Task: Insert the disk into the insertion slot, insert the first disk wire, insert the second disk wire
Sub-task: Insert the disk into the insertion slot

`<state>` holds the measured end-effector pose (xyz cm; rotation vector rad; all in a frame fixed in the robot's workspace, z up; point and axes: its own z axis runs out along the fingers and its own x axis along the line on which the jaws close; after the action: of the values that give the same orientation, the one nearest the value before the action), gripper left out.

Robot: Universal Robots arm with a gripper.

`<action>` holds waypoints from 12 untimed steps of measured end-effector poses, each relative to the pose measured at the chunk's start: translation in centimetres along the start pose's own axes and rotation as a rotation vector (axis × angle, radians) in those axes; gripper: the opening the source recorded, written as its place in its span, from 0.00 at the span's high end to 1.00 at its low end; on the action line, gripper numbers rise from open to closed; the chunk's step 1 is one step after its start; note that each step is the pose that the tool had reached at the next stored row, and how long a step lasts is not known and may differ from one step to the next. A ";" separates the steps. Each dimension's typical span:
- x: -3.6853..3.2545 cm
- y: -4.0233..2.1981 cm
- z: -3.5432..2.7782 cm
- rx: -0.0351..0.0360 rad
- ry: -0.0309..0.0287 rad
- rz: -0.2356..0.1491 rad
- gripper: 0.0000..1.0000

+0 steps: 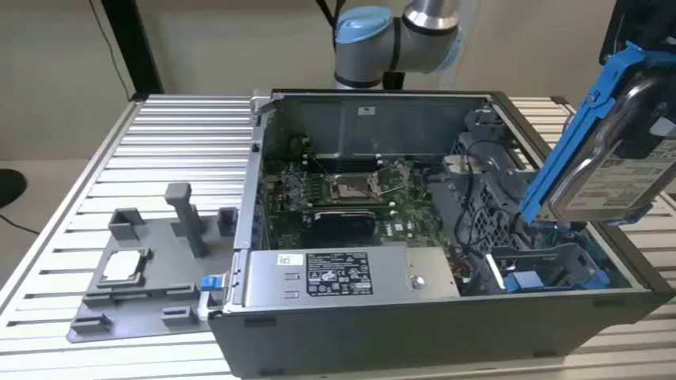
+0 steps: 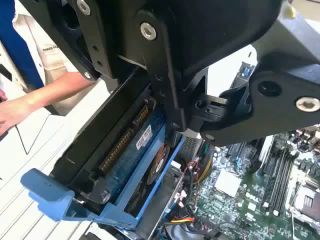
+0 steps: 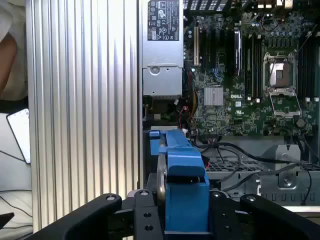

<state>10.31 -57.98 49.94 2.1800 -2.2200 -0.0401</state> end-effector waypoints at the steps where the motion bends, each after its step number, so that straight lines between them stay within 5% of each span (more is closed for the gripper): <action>1: 0.00 0.00 0.00 0.0000 0.0000 0.000 1.00; 12: 0.00 0.00 0.00 0.0000 0.0001 0.000 1.00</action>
<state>10.31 -57.98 49.94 2.1800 -2.2200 -0.0400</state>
